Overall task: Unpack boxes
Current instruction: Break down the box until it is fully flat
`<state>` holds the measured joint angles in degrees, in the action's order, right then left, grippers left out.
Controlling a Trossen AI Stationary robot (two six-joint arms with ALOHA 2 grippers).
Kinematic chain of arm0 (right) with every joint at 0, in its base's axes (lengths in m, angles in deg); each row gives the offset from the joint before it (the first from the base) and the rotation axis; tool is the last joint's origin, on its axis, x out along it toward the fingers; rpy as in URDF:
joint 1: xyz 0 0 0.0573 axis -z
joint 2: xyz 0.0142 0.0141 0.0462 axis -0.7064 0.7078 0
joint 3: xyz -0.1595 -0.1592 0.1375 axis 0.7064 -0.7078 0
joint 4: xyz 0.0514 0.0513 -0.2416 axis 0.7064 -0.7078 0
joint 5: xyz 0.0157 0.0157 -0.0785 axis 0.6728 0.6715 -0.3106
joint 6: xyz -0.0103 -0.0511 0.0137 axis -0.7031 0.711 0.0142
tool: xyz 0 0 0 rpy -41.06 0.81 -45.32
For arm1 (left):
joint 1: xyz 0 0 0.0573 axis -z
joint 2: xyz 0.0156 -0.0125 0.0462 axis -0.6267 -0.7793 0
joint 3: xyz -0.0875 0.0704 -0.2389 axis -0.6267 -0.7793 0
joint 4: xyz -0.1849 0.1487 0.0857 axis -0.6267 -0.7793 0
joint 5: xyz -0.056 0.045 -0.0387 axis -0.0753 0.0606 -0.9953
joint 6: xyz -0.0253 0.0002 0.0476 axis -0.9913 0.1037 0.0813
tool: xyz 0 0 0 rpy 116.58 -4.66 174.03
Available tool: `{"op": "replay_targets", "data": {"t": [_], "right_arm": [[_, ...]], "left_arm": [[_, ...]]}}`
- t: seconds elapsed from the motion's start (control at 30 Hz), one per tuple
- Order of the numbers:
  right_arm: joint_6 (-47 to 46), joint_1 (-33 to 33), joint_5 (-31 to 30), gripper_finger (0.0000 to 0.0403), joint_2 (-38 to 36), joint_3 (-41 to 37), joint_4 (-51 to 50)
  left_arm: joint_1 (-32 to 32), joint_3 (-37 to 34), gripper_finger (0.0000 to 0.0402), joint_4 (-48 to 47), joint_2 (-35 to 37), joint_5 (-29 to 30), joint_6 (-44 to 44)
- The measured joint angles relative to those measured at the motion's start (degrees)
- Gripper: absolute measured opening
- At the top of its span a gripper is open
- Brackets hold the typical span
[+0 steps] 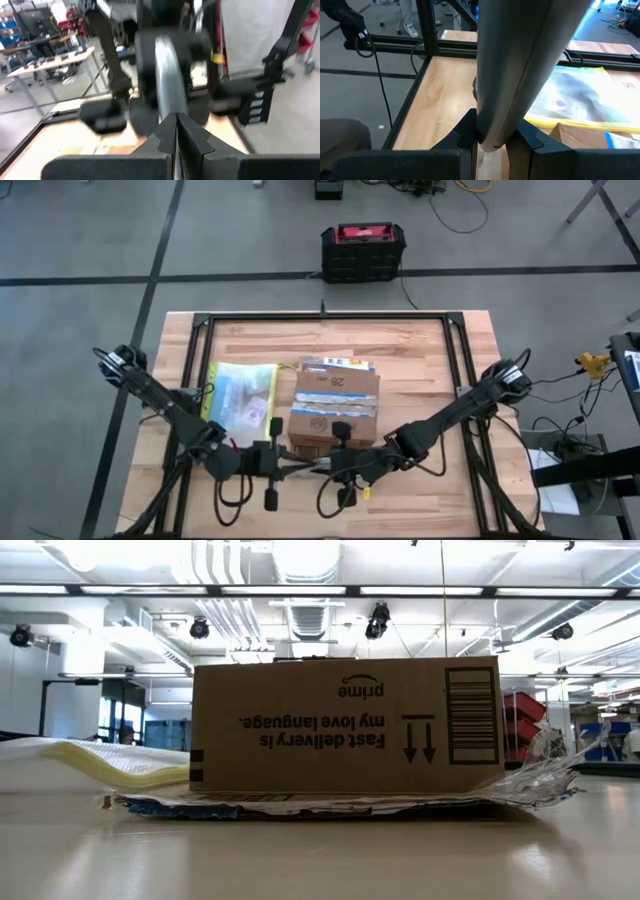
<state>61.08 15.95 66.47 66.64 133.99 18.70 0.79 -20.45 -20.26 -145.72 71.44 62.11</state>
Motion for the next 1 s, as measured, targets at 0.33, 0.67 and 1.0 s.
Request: {"op": "replay_targets", "data": {"t": [0.33, 0.67, 1.0], "right_arm": [[0.56, 6.29, 0.77, 0.0048, -6.48, -8.28, 0.87], [1.18, 19.02, 7.91, 0.0048, -6.99, -19.22, 15.85], [5.81, 25.08, 15.38, 0.0048, -5.84, -21.84, 22.67]], "left_arm": [[-5.53, -6.9, 0.0, -15.5, 7.45, -2.19, -14.42], [-27.64, -20.49, 0.007, -8.42, 14.06, -27.86, -9.04], [-40.11, -26.41, 0.0178, -7.28, 11.56, -40.84, 3.65]]}}
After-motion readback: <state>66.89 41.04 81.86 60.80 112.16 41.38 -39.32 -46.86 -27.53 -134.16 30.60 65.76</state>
